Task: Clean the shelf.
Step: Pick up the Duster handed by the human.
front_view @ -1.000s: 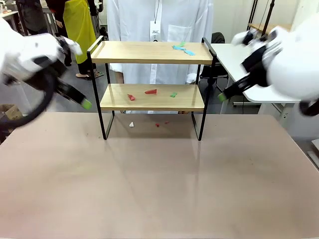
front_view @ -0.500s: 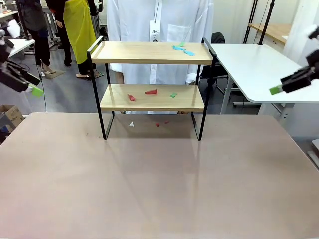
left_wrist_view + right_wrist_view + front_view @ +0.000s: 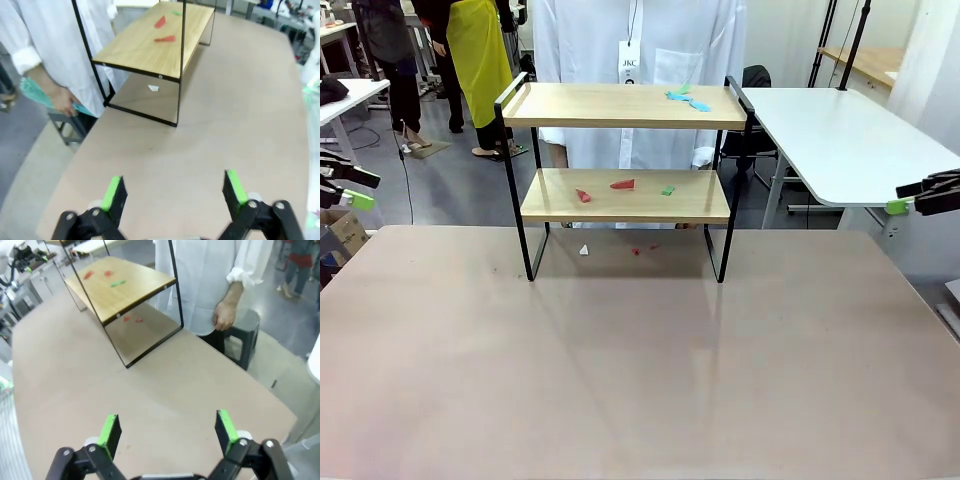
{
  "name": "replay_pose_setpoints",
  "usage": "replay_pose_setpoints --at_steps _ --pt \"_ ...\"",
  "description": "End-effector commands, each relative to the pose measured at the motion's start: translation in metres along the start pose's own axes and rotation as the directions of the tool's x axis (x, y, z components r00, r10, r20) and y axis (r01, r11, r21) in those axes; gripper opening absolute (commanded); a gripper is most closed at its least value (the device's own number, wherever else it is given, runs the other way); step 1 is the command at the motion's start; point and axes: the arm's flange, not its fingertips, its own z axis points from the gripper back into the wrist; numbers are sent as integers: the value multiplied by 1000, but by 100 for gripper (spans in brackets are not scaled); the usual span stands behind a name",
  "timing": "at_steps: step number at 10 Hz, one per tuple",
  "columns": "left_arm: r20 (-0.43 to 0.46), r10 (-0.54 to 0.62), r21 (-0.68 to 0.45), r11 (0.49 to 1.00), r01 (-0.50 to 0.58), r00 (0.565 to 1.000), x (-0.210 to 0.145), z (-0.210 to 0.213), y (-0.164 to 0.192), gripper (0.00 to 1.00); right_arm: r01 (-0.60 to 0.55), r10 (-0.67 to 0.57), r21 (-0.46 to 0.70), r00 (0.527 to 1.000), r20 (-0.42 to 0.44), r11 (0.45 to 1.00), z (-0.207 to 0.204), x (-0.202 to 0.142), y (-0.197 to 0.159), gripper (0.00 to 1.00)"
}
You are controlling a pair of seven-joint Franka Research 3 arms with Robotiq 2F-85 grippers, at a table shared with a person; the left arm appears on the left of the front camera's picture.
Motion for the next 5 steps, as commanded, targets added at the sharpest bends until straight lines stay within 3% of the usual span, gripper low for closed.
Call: replay_pose_setpoints --at_steps 1,2,5 --pt "8 17 -18 1000 -17 1000 0 -9 10 100 26 -28 44 998 51 999 -11 -3 -22 100" --pt "0 0 0 1000 0 1000 0 0 0 100 0 0 0 1000 0 1000 0 0 0 100" --pt "0 0 0 1000 0 1000 0 0 0 100 0 0 0 1000 0 1000 0 0 0 100"
